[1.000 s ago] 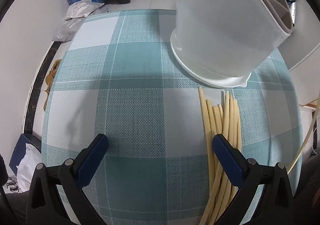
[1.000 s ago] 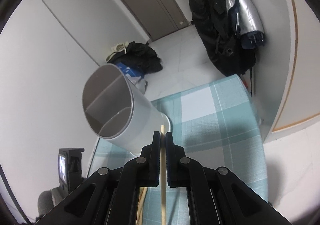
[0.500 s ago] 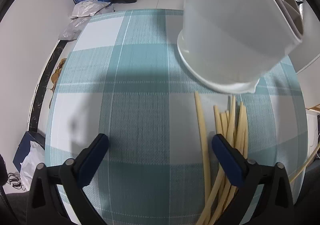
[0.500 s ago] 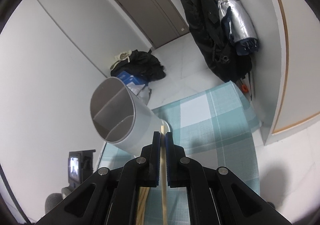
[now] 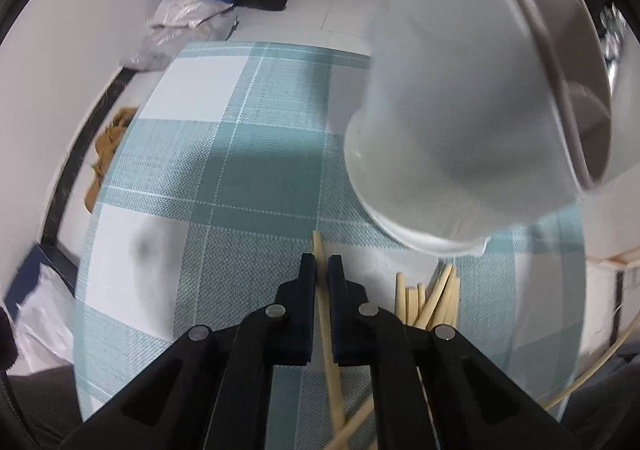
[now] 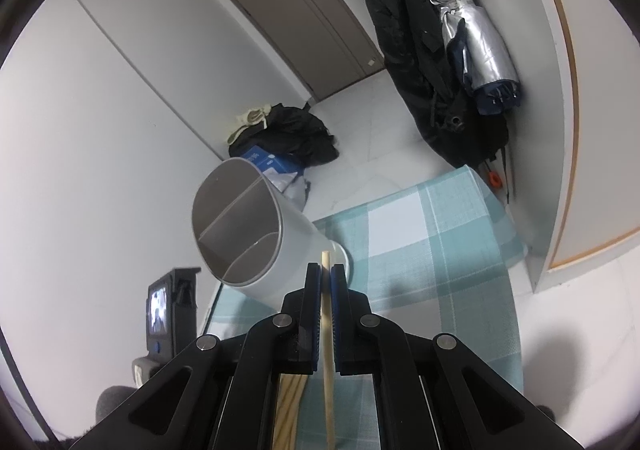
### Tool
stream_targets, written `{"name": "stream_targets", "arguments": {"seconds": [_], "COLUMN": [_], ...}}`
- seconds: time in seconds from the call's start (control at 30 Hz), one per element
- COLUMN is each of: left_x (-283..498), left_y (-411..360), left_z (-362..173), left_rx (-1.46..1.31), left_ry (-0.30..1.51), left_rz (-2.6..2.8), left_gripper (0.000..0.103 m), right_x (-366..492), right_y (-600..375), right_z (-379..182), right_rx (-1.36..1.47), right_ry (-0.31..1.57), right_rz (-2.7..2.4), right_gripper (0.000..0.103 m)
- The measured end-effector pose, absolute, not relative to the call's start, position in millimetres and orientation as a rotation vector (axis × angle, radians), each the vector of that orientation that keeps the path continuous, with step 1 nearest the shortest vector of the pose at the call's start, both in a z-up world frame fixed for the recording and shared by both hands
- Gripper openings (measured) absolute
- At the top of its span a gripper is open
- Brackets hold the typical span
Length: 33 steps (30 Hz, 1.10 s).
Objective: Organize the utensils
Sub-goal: 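Grasp a chopstick with the left tool while the right tool lifts its chopstick, then carry both chopsticks over the white holder and open both tools to drop them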
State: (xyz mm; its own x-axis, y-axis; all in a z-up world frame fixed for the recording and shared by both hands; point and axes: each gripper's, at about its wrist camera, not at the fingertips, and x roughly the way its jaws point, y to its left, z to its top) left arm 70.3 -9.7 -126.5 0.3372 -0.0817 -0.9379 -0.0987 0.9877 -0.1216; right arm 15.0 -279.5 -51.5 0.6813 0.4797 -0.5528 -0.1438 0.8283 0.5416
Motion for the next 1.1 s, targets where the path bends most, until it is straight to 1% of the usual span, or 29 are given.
{"name": "stream_targets", "arguments": {"seconds": [0.1, 0.2, 0.33, 0.47, 0.57, 0.77, 1.1], "left_x": [70.9, 66.9, 53.6, 35.5, 26.5, 13.1, -2.1], "left_y": [1.7, 10.3, 16.2, 12.4, 11.1, 13.8, 5.8], "left_z": [-123.1, -109.3, -76.9, -42.1, -25.1, -7.0, 10.8], "left_rx": [-0.239, -0.264, -0.282, -0.232, -0.199, -0.201, -0.18], "left_ry": [1.215, 1.149, 1.018, 0.868, 0.793, 0.73, 0.725], "left_rz": [0.02, 0.029, 0.014, -0.01, -0.032, -0.084, -0.135], "left_gripper": [0.001, 0.001, 0.001, 0.001, 0.001, 0.001, 0.001], "right_x": [12.9, 10.4, 6.4, 1.7, -2.6, -10.4, -15.7], "right_y": [-274.6, -268.7, -260.4, -249.4, -240.1, -228.1, -214.6], "right_z": [-49.9, -47.1, -43.3, -39.4, -36.5, -30.2, -11.4], "right_rx": [0.46, 0.432, 0.402, 0.361, 0.321, 0.28, 0.26], "right_ry": [0.736, 0.722, 0.699, 0.676, 0.657, 0.61, 0.54], "right_rz": [0.372, 0.38, 0.391, 0.403, 0.411, 0.418, 0.419], "right_gripper": [0.004, 0.004, 0.004, 0.004, 0.004, 0.004, 0.004]}}
